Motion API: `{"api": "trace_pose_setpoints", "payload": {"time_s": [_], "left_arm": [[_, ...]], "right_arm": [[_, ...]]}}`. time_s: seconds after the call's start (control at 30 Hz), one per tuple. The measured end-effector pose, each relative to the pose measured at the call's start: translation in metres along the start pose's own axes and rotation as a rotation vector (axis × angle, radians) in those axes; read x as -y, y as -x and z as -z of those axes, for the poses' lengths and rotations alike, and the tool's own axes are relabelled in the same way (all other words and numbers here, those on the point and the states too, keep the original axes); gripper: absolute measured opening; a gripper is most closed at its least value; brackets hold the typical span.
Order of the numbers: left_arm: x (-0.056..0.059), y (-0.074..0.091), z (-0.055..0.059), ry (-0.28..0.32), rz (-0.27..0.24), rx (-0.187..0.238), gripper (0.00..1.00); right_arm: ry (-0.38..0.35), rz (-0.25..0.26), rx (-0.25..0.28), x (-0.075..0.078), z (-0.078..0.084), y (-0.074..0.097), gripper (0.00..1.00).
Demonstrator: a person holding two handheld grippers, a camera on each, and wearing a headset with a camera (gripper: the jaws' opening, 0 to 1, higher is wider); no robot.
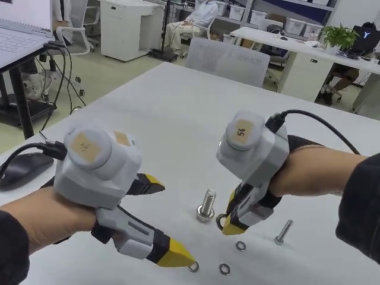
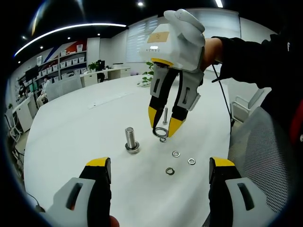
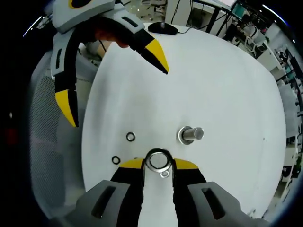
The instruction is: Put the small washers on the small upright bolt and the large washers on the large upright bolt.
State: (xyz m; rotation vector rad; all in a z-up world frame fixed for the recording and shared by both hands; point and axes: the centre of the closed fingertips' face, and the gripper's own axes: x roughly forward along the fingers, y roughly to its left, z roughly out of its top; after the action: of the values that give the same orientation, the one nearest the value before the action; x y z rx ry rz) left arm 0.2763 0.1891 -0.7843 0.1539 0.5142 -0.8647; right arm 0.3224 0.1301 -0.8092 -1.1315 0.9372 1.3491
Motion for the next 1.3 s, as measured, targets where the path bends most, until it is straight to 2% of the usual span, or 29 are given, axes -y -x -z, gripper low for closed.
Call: {"api": "trace_pose_setpoints", "payload": {"time_s": [0.2,0.67,1.3], "left_arm": [[0.000,0.000,0.000,-0.001,-0.001,0.003,0.85],[-0.003,0.001,-0.001,0.001,-0.009,0.007,0.85],[-0.003,0.001,0.001,0.002,-0.007,0.001,0.85]], "right_arm": [[0.010,0.011,0.005,0.004,-0.004,0.008,0.22],[0.029,0.050,0.028,0.023,-0.019,0.023,0.22],[0.036,0.061,0.023,0.045,-0.030,0.013,0.22]]}}
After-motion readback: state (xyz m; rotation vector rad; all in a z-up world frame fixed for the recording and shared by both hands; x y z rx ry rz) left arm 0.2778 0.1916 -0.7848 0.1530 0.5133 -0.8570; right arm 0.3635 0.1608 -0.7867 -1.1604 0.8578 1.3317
